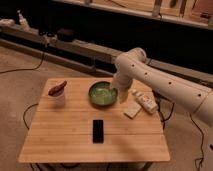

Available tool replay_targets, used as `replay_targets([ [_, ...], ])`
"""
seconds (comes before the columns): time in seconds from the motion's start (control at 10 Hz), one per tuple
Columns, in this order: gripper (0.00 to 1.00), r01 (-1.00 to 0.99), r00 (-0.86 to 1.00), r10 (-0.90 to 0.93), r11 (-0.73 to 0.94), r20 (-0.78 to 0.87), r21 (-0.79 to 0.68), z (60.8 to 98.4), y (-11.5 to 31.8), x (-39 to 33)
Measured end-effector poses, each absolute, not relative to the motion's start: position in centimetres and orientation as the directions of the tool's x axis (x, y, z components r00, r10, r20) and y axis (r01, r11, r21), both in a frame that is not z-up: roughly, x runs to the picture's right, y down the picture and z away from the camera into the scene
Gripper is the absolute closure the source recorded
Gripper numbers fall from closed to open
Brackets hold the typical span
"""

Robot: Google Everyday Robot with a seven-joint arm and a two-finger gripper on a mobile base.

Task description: Move the arm in a circular motion

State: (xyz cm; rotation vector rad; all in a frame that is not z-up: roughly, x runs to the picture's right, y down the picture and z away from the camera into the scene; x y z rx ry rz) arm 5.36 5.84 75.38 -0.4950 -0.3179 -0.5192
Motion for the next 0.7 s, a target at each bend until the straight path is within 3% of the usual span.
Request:
replay_targets([
  [0.3, 0.35, 0.705, 0.679, -0.473, 0.635, 0.562, -0.317, 70.3, 12.5, 2.3],
  [0.5, 0.35, 0.712, 0.677, -0.436, 0.591, 0.593, -0.379, 69.0, 15.6, 5.6],
  [0.7, 0.35, 0.624, 0.771, -0.363, 0.594, 0.523, -0.508, 69.3, 17.1, 13.1],
])
